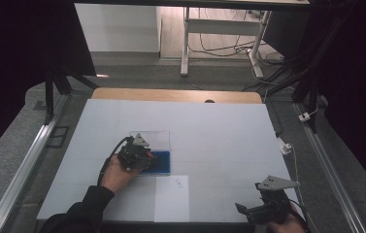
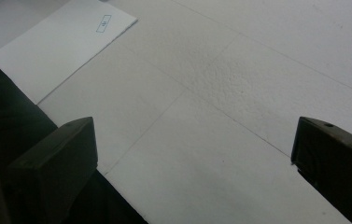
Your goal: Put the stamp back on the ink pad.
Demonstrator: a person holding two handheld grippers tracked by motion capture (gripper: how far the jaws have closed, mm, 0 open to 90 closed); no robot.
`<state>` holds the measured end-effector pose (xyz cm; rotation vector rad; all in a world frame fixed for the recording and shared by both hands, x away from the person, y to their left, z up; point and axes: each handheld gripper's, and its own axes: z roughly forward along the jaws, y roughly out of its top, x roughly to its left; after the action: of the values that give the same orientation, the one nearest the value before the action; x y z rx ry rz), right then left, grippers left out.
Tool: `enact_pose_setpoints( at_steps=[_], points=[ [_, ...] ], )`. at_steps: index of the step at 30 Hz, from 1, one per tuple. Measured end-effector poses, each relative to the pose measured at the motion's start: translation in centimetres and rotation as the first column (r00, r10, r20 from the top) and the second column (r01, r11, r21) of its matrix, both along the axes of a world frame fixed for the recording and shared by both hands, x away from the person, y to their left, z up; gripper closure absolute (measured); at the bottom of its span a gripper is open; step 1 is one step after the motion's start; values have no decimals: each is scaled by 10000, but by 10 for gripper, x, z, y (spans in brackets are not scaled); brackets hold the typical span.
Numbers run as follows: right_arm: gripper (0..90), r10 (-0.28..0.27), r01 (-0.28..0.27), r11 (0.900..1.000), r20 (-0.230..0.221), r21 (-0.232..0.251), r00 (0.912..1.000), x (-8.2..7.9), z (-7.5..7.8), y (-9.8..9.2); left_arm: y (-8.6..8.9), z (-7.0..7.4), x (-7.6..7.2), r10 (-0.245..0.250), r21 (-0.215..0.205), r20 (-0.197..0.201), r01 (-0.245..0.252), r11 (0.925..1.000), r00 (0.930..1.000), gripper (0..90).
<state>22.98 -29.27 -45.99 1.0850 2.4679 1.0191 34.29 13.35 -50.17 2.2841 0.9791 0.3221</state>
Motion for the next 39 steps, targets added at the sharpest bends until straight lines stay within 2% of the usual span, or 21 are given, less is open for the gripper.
enact_pose_setpoints(
  at_steps=[2,4,6,11,18,28,32,34,39],
  points=[
    [2,0,0,10000,-1,10,10000,0,0,0,-2,-2,0,-61,197,-28,62,9998,10000,550],
    [2,0,0,10000,-2,22,10000,0,0,0,-4,-2,-1,-57,148,40,56,9999,10000,488],
    [2,-1,1,10000,2,29,10000,0,0,0,-4,1,-2,-68,69,169,67,10000,9998,463],
    [2,13,-13,10000,10,20,10000,0,0,0,-1,6,-2,117,-301,259,-109,9995,9996,401],
    [2,11,-11,10000,-14,20,10000,0,0,0,6,9,-2,214,-952,38,-210,9952,9998,314],
    [2,-2,2,10000,-4,10,10000,0,0,-1,8,15,-6,233,-1395,-86,-243,9899,9997,130],
    [2,-17,17,10000,-6,43,10000,0,0,0,10,20,-7,352,-1637,-109,-366,9858,9993,83],
    [2,-15,15,10000,-13,41,10000,0,0,0,11,23,-9,480,-1583,-110,-492,9862,9988,76],
    [2,-27,27,10000,-13,36,10000,0,0,0,16,27,-14,353,-1772,-147,-373,9835,9993,48]
  ],
)
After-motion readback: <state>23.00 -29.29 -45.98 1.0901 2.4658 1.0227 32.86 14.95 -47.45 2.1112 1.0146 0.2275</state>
